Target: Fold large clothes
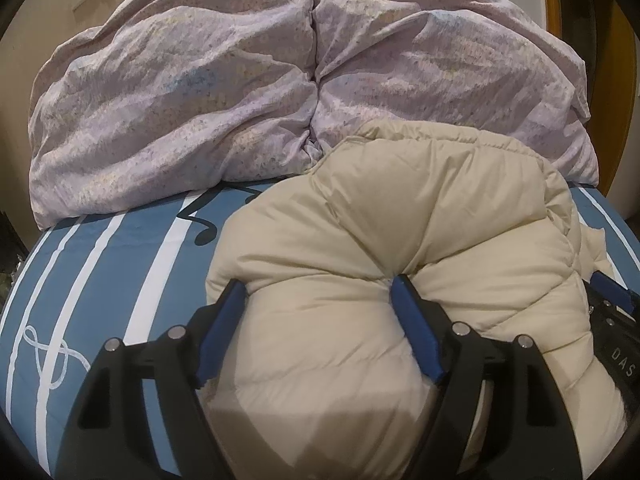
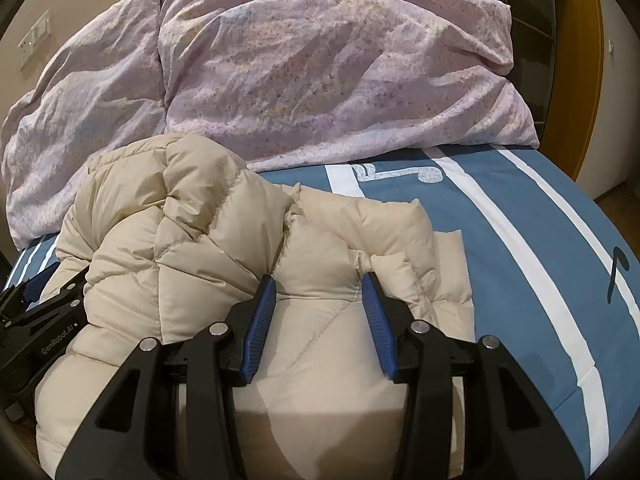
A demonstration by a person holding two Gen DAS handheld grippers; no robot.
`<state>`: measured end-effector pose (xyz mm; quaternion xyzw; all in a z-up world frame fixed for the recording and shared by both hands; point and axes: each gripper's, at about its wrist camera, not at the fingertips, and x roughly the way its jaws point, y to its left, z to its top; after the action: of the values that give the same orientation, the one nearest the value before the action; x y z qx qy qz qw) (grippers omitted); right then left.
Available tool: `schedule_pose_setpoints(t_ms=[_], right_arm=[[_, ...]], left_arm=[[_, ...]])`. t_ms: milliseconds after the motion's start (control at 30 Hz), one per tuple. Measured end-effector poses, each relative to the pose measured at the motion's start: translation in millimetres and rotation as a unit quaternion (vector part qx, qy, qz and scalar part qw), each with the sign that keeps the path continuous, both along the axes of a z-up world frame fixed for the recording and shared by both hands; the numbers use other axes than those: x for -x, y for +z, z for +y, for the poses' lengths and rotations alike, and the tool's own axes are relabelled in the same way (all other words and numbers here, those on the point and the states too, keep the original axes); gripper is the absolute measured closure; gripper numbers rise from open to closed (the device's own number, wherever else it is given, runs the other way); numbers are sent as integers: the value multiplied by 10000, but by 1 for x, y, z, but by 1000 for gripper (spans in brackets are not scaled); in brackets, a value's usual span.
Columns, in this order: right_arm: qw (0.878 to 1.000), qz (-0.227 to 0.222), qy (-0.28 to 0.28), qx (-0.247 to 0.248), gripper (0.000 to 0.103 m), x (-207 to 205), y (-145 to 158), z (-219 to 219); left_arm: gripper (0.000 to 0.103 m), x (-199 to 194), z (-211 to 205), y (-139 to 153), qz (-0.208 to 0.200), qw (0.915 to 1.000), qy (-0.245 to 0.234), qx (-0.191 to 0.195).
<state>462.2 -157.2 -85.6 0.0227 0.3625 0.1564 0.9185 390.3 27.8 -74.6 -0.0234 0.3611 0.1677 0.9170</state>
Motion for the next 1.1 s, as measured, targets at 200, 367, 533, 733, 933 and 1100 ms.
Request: schedule_pose_setpoints(t_ms=[200, 367, 533, 733, 933, 1100], right_arm=[[10000, 23, -14, -17, 56, -1, 0, 0], [10000, 23, -8, -20, 56, -1, 0, 0], [10000, 28, -4, -21, 56, -1, 0, 0], [10000, 31, -7, -24, 56, -1, 1, -1], [9999, 93, -27, 33, 56, -3, 0, 2], [9994, 337, 15, 126, 56, -9, -3, 5]], left_arm=[[26, -2, -1, 0, 54, 10000, 14, -50], [26, -2, 0, 0, 54, 10000, 16, -52], [26, -2, 0, 0, 57, 10000, 15, -50], [26, -1, 0, 0, 68, 10000, 18, -57], [26, -2, -1, -1, 153, 9997, 20, -180], [25, -6, -6, -3, 307, 9988, 16, -383]])
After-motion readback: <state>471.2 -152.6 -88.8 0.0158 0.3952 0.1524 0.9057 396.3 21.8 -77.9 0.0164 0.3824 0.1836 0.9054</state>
